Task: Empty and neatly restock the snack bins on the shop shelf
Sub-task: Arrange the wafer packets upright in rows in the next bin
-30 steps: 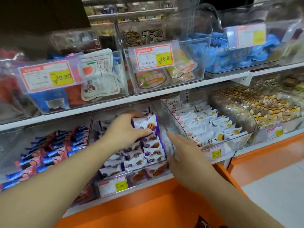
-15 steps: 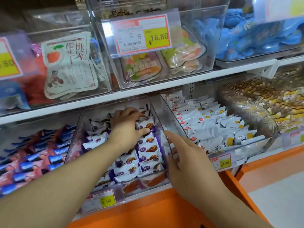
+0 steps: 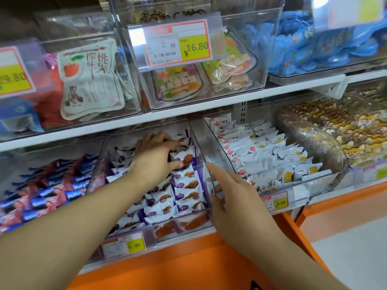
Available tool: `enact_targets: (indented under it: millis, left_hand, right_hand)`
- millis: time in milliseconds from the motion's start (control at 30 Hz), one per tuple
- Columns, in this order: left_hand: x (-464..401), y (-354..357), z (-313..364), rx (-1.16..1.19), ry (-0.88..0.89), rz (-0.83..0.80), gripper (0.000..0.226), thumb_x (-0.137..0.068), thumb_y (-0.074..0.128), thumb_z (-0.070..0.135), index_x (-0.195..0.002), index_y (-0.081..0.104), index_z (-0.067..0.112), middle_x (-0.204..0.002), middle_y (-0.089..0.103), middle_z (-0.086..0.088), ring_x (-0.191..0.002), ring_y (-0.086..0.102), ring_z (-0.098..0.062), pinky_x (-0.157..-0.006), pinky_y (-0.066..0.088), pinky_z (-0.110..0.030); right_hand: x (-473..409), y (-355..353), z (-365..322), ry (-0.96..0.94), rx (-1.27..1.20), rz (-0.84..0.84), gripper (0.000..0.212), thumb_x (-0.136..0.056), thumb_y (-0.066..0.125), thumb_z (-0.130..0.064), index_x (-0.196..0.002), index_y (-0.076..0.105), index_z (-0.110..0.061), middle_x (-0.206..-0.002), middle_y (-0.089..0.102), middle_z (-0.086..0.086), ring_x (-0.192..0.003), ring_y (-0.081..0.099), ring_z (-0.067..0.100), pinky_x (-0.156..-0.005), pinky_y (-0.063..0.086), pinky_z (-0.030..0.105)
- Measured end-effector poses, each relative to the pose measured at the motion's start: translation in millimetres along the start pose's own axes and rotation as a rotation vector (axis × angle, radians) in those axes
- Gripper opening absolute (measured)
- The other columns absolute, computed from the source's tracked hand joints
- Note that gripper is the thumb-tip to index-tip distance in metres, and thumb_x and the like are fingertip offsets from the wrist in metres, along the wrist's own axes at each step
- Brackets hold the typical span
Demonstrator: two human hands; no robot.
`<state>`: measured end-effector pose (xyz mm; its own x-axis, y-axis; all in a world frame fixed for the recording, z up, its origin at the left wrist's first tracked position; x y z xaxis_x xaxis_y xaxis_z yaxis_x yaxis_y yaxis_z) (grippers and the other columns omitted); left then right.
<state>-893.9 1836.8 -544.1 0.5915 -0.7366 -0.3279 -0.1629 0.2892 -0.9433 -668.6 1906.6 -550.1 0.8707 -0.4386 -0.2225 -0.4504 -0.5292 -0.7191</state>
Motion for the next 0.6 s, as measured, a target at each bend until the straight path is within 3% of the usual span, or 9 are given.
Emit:
enact_targets:
  millis: [167, 267, 367, 467, 500, 600]
  left_hand:
    - [2.7, 0.7, -2.9, -0.040, -0.033, -0.054, 0.047, -0.090, 0.070, 0.058, -0.133, 0.065, 0.040, -0.140, 0.054, 0.014, -0.133, 0.037, -0.023, -0.110, 0.028, -0.041]
    - [17.6, -11.0, 5.1, 0.074, -0.030, -0.053, 0.053, -0.087, 0.070, 0.060, -0.137, 0.059, 0.045, -0.144, 0.052, 0.014, -0.137, 0.042, -0.025, -0.114, 0.036, -0.049]
    - [61.1, -38.3, 23.5, 0.313, -0.010, 0.048, 0.047, -0.093, 0.069, 0.052, -0.138, 0.060, 0.043, -0.141, 0.054, 0.017, -0.134, 0.044, -0.019, -0.113, 0.038, -0.044]
    - [125.5, -60.8, 45.2, 0.594, 0.085, 0.122, 0.032, -0.095, 0.072, 0.028, -0.127, 0.071, 0.032, -0.131, 0.060, 0.016, -0.129, 0.052, -0.007, -0.110, 0.040, -0.027]
    - [146.2, -59.9, 49.3, 0.696, 0.108, 0.114, 0.027, -0.095, 0.072, 0.021, -0.121, 0.074, 0.029, -0.127, 0.063, 0.014, -0.126, 0.057, -0.011, -0.106, 0.043, -0.024]
    - [199.5, -23.5, 59.8, 0.876, 0.103, -0.039, 0.015, -0.095, 0.074, 0.014, -0.106, 0.078, 0.024, -0.116, 0.066, 0.010, -0.100, 0.066, -0.018, -0.084, 0.052, -0.027]
  right_hand:
    - [1.2, 0.4, 2.1, -0.013, -0.029, 0.003, 0.066, -0.103, 0.058, -0.018, -0.153, 0.029, -0.051, -0.110, 0.044, -0.028, -0.094, 0.053, -0.011, -0.065, 0.046, 0.006]
    - [6.1, -3.8, 5.5, -0.003, -0.098, -0.019, 0.070, -0.101, 0.064, -0.019, -0.151, 0.032, -0.055, -0.109, 0.050, -0.033, -0.102, 0.052, -0.017, -0.072, 0.046, 0.002]
    - [11.3, -8.7, 10.8, 0.054, -0.074, -0.065, 0.073, -0.099, 0.067, -0.024, -0.153, 0.031, -0.057, -0.130, 0.057, -0.021, -0.109, 0.060, 0.001, -0.094, 0.055, 0.023]
    - [22.4, -23.1, 11.4, 0.052, -0.095, -0.050, 0.059, -0.095, 0.071, -0.024, -0.144, 0.049, -0.050, -0.122, 0.063, -0.017, -0.102, 0.066, 0.003, -0.091, 0.059, 0.033]
    - [26.3, -28.6, 11.7, 0.052, -0.112, -0.058, 0.050, -0.095, 0.072, -0.023, -0.137, 0.057, -0.045, -0.116, 0.066, -0.014, -0.098, 0.068, 0.005, -0.088, 0.060, 0.035]
    - [38.8, -26.9, 19.2, 0.114, -0.118, -0.254, 0.026, -0.093, 0.074, -0.022, -0.116, 0.072, -0.034, -0.102, 0.075, -0.007, -0.091, 0.073, 0.011, -0.085, 0.061, 0.041]
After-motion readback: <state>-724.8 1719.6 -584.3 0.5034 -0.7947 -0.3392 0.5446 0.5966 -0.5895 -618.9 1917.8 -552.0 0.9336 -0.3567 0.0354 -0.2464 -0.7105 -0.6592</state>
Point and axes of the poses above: each hand's wrist, its own x-axis away from the middle knuckle, its own y-axis out of the palm, z = x × y, the point moved 5 cm from there along -x, towards the middle knuckle
